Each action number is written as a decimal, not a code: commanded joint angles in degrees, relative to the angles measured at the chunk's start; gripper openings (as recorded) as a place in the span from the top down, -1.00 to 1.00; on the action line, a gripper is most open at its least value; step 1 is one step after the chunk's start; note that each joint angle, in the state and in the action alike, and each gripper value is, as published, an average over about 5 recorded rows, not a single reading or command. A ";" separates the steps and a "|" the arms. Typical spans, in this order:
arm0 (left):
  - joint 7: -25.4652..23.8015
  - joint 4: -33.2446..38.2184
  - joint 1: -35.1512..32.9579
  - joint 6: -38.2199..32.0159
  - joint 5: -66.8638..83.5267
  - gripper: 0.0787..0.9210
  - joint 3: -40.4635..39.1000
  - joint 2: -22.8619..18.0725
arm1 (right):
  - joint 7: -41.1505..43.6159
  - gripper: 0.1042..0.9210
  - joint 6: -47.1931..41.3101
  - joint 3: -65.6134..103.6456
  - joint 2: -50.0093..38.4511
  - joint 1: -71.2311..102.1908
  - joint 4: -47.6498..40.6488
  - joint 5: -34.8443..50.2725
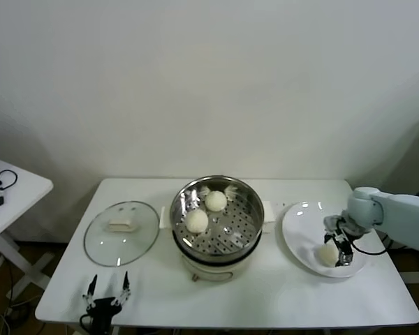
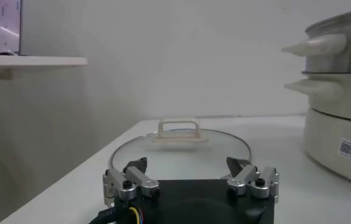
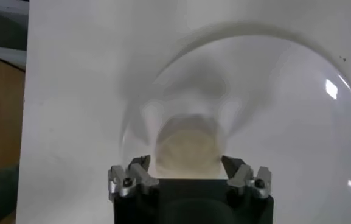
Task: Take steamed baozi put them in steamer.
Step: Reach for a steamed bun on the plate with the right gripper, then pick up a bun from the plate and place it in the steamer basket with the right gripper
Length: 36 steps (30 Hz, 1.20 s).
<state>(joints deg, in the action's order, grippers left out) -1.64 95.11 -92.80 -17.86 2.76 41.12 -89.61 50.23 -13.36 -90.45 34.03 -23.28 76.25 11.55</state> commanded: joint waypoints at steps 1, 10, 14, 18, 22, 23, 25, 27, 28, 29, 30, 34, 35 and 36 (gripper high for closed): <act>0.13 -0.08 -0.08 -0.04 0.02 -0.77 -0.07 0.17 | -0.92 -0.45 -0.15 2.99 -0.85 3.26 -0.20 -2.49; 0.19 0.47 -0.43 0.04 -0.23 -0.77 -0.20 0.00 | 0.14 -0.28 2.02 0.34 -1.94 -5.43 4.71 -3.25; 0.25 0.54 -0.50 0.12 -0.74 -0.77 -0.30 -0.14 | 2.51 -0.27 6.66 -11.89 1.00 -24.71 9.48 0.81; 0.28 0.75 -0.64 0.15 -1.15 -0.77 -0.41 -0.52 | 5.73 -0.27 11.49 -18.58 5.84 -39.99 12.70 6.39; 0.32 0.84 -0.65 0.14 -1.50 -0.77 -0.49 -0.78 | 8.47 -0.26 16.63 -18.11 10.71 -48.62 16.03 10.88; 0.34 0.84 -0.64 0.12 -1.56 -0.77 -0.50 -0.81 | 9.13 -0.27 17.88 -16.77 11.80 -49.50 17.01 11.49; 0.36 0.87 -0.66 0.05 -1.65 -0.77 -0.51 -0.88 | 9.86 -0.27 19.83 -14.12 13.67 -50.48 19.05 12.28; 0.39 0.93 -0.75 -0.07 -1.73 -0.77 -0.52 -0.97 | 9.82 -0.28 21.23 -11.24 15.19 -50.47 22.39 11.90; 0.40 0.96 -0.81 -0.14 -1.76 -0.77 -0.52 -1.01 | 9.59 -0.28 21.54 -9.90 15.72 -50.15 24.21 11.44; 0.41 1.01 -0.89 -0.20 -1.78 -0.77 -0.51 -1.06 | 9.18 -0.28 21.75 -8.46 16.25 -49.48 26.30 10.77; 0.43 1.06 -0.96 -0.25 -1.79 -0.77 -0.50 -1.12 | 8.64 -0.28 21.91 -6.93 16.79 -48.57 28.63 9.88; 0.49 1.08 -1.01 -0.44 -1.82 -0.77 -0.42 -1.29 | 5.64 -0.28 21.03 -1.65 19.15 -41.22 35.38 2.54; 0.50 1.07 -0.97 -0.46 -1.83 -0.77 -0.42 -1.32 | 4.82 -0.28 20.42 -0.41 20.11 -38.35 36.27 0.07; 0.50 1.07 -0.93 -0.48 -1.85 -0.77 -0.41 -1.35 | 4.12 -0.28 19.66 0.72 21.24 -35.66 36.76 -2.18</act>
<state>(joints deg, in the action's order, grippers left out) -1.16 96.18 -93.77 -18.27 1.00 40.67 -90.92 56.53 3.67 -97.16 48.03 -62.26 100.36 17.14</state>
